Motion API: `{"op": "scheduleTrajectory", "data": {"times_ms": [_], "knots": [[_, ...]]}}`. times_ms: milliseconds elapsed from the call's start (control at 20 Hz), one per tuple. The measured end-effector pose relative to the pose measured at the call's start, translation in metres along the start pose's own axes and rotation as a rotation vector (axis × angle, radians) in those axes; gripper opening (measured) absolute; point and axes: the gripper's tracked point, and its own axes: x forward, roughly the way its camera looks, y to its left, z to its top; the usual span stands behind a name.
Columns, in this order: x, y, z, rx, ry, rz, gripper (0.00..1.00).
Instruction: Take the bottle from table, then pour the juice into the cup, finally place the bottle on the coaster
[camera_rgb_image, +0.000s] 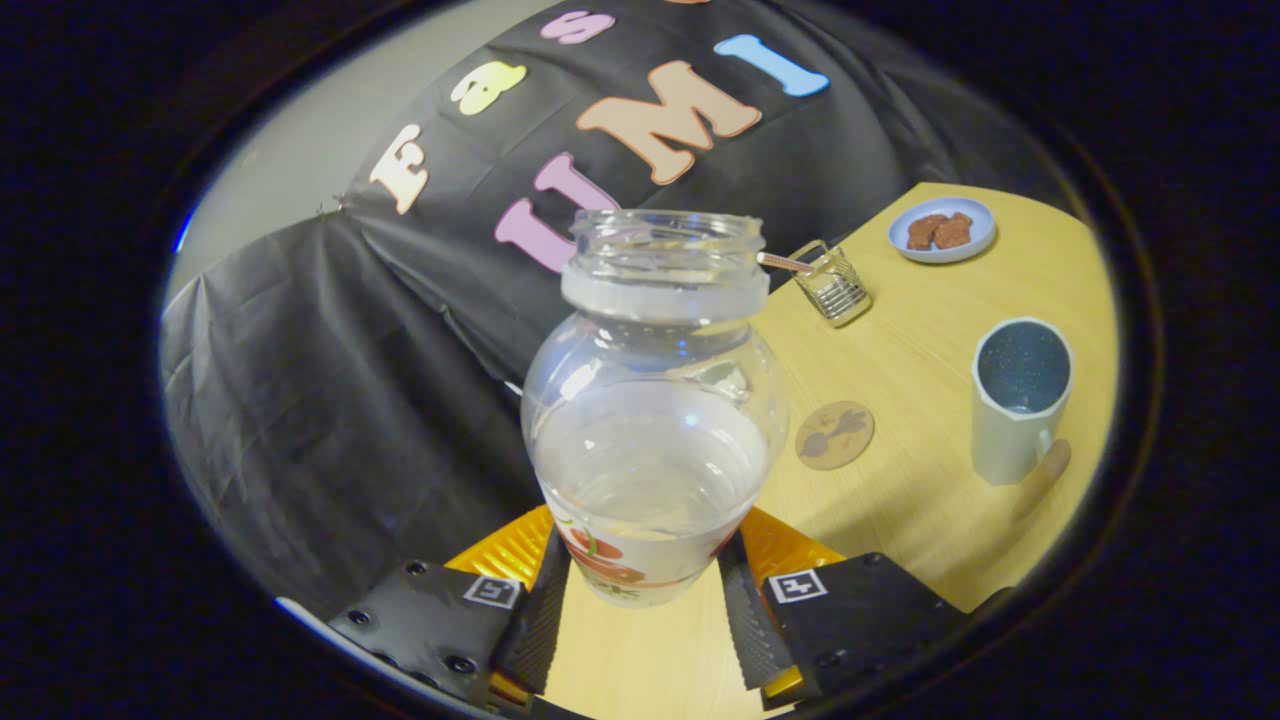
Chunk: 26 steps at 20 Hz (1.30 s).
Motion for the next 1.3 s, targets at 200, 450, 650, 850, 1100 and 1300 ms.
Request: {"op": "scheduleTrajectory", "data": {"times_ms": [200,450,650,850,1100,1300], "knots": [[0.002,-0.014,0.018,0.149,-0.037,0.015,0.75],[0.011,-0.037,0.016,0.357,-0.022,0.009,0.75],[0.014,-0.046,0.020,0.486,-0.044,-0.002,0.75],[0.014,-0.048,0.030,0.591,-0.066,0.001,0.75],[0.019,-0.045,0.039,0.722,-0.084,0.007,0.75],[0.023,-0.041,0.040,0.811,-0.078,0.021,0.75]]}}
